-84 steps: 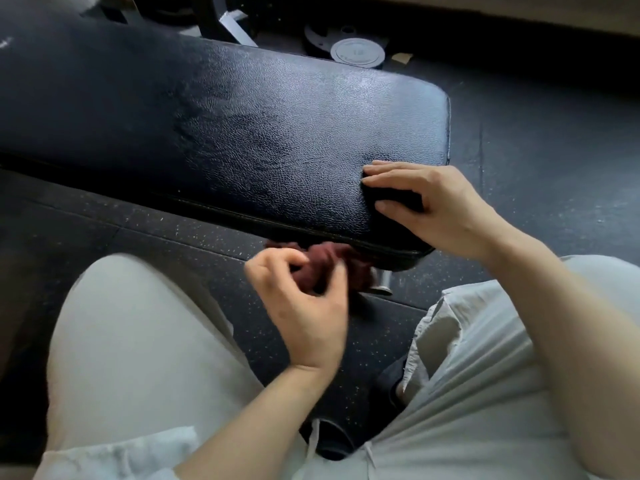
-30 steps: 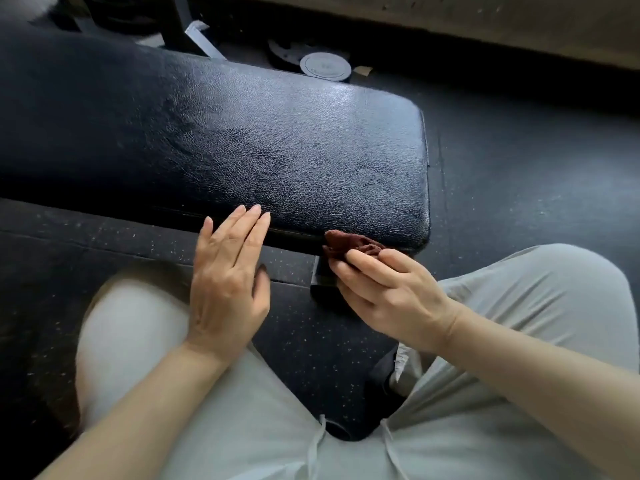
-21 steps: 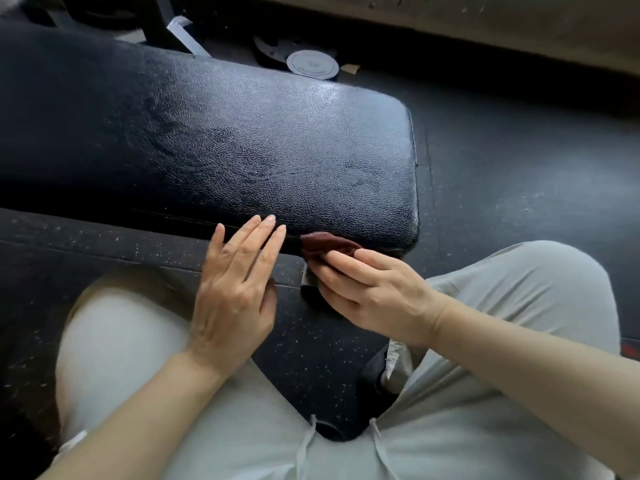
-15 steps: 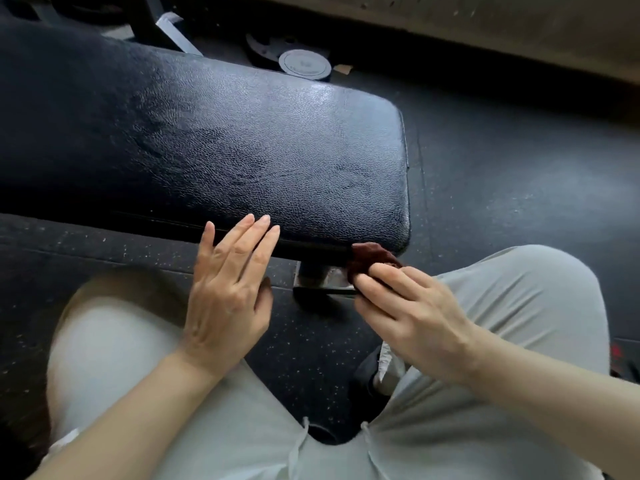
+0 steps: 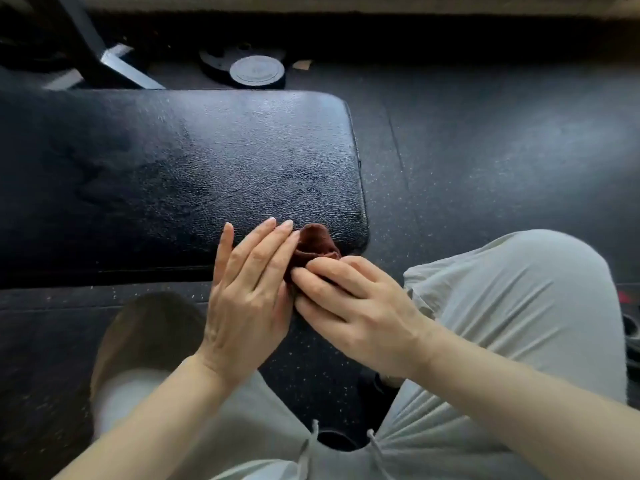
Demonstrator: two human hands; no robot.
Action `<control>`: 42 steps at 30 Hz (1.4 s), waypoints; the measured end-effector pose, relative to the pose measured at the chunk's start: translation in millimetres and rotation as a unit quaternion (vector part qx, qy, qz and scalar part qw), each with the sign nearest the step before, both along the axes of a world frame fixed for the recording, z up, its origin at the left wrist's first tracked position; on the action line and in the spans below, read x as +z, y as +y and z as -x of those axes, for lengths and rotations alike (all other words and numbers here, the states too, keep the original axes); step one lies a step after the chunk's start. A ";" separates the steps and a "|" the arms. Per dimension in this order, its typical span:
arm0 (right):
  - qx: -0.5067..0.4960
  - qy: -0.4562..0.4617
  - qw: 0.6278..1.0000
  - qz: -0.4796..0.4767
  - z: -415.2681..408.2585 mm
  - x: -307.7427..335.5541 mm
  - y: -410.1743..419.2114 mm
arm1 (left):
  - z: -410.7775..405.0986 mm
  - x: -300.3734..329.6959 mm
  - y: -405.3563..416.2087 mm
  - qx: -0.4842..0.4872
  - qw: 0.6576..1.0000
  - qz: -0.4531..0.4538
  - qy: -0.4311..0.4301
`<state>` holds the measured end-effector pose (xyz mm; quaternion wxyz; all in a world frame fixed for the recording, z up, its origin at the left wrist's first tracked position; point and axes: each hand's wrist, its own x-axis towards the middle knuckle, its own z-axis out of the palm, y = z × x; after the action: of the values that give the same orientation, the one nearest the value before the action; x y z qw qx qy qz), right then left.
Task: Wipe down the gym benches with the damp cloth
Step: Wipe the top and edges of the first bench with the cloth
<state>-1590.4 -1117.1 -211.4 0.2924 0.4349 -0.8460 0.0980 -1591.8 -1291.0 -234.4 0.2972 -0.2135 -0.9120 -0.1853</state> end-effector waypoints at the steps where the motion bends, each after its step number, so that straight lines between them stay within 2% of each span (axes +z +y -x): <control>1: -0.001 0.009 1.000 0.000 3.0 -1.8 0.8 | 6.0 3.4 3.1 -0.005 1.000 -0.002 -0.001; 5: -0.069 -0.040 0.996 0.030 2.6 -4.7 31.4 | 24.4 13.1 9.8 -0.057 0.998 0.033 -0.007; 8: -0.170 -0.112 0.967 0.151 4.2 -6.2 49.2 | 32.5 21.1 14.7 -0.083 0.995 0.052 -0.021; 11: -0.260 -0.235 0.876 0.333 10.2 -9.3 43.3 | 45.9 30.7 22.3 -0.099 0.992 0.072 -0.042; 15: -0.266 -0.390 0.762 0.443 -4.1 -6.7 18.7 | 73.0 40.1 29.5 -0.130 0.977 0.121 -0.121; 17: -0.260 -0.414 0.729 0.478 -15.7 -9.6 7.8 | 84.9 43.5 32.5 -0.139 0.969 0.145 -0.146; 20: -0.264 -0.396 0.708 0.522 -8.2 -15.4 7.3 | 91.6 43.5 40.8 -0.136 0.964 0.155 -0.165; 22: -0.281 -0.423 0.662 0.552 16.4 -15.1 17.0 | 89.1 40.6 46.1 -0.128 0.963 0.160 -0.174; 23: -0.286 -0.435 0.652 0.552 29.2 -13.7 22.7 | 87.1 39.1 47.2 -0.125 0.962 0.166 -0.176; 27: -0.238 -0.431 0.695 0.525 44.1 -9.3 33.6 | 84.6 39.5 49.8 -0.115 0.958 0.188 -0.185; 32: -0.229 -0.446 0.657 0.563 27.2 -12.5 38.2 | 84.1 40.5 52.1 -0.107 0.955 0.201 -0.193; 35: -0.248 -0.442 0.664 0.549 44.8 -17.6 39.4 | 84.3 41.1 52.7 -0.108 0.952 0.202 -0.201; 39: -0.254 -0.499 0.649 0.515 54.6 -25.3 42.1 | 84.2 41.3 53.3 -0.104 0.951 0.203 -0.208; 42: -0.285 -0.503 0.655 0.486 47.4 -27.0 41.8 | 84.2 41.6 53.3 -0.103 0.952 0.201 -0.207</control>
<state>-1637.8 -1075.4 -238.4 0.0049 -0.1478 -0.7780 0.6106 -1676.0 -1237.7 -192.8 0.0321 -0.3189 -0.9448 -0.0684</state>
